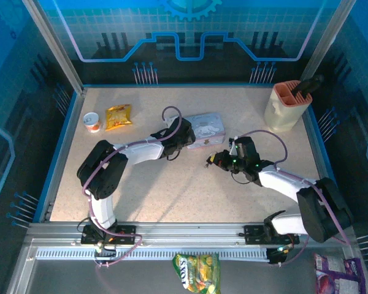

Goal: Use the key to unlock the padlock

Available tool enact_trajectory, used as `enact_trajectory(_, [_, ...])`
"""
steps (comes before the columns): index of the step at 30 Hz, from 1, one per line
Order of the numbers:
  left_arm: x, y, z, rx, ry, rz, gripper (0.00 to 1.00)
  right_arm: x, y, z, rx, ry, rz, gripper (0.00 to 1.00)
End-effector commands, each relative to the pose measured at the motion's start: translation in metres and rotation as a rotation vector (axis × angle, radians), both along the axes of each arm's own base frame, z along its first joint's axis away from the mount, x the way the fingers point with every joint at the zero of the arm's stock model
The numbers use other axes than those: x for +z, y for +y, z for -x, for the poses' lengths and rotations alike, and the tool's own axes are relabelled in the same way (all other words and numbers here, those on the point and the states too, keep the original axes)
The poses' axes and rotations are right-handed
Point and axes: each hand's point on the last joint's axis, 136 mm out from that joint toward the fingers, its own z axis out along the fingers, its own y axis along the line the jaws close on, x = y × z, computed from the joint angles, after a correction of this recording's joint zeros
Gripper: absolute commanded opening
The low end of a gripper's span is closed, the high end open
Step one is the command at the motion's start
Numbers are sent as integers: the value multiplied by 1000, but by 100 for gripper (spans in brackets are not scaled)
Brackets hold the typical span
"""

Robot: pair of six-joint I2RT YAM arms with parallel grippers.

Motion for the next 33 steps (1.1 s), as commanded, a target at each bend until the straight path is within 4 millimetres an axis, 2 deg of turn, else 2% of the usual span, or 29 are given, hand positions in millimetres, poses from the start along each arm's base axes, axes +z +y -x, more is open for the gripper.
enact_trajectory(1, [19,3,9,-117,17,-51,58,-2,7,34,149,12,58,0])
enact_trajectory(4, [39,-2,23,-184,35,-54,58,6,13,52,224,-16,108,0])
enact_trajectory(6, [51,4,36,-186,0,-41,59,8,16,62,254,-27,132,0])
enact_trajectory(8, [64,20,52,-179,-57,-35,60,8,19,72,278,-25,136,0])
enact_trajectory(12, [76,53,86,-177,-179,-45,60,1,25,84,315,-21,150,0])
enact_trajectory(16, [69,99,124,-121,-251,-84,61,-9,34,93,343,6,144,0])
enact_trajectory(19, [62,134,153,-66,-293,-120,63,-8,43,98,364,15,123,0])
enact_trajectory(22, [59,158,176,-44,-336,-133,66,-9,49,100,376,10,129,0])
enact_trajectory(27, [59,175,199,-23,-394,-86,69,-20,56,100,386,45,115,0])
enact_trajectory(33, [62,179,205,-14,-432,-58,70,-36,63,105,402,109,107,0])
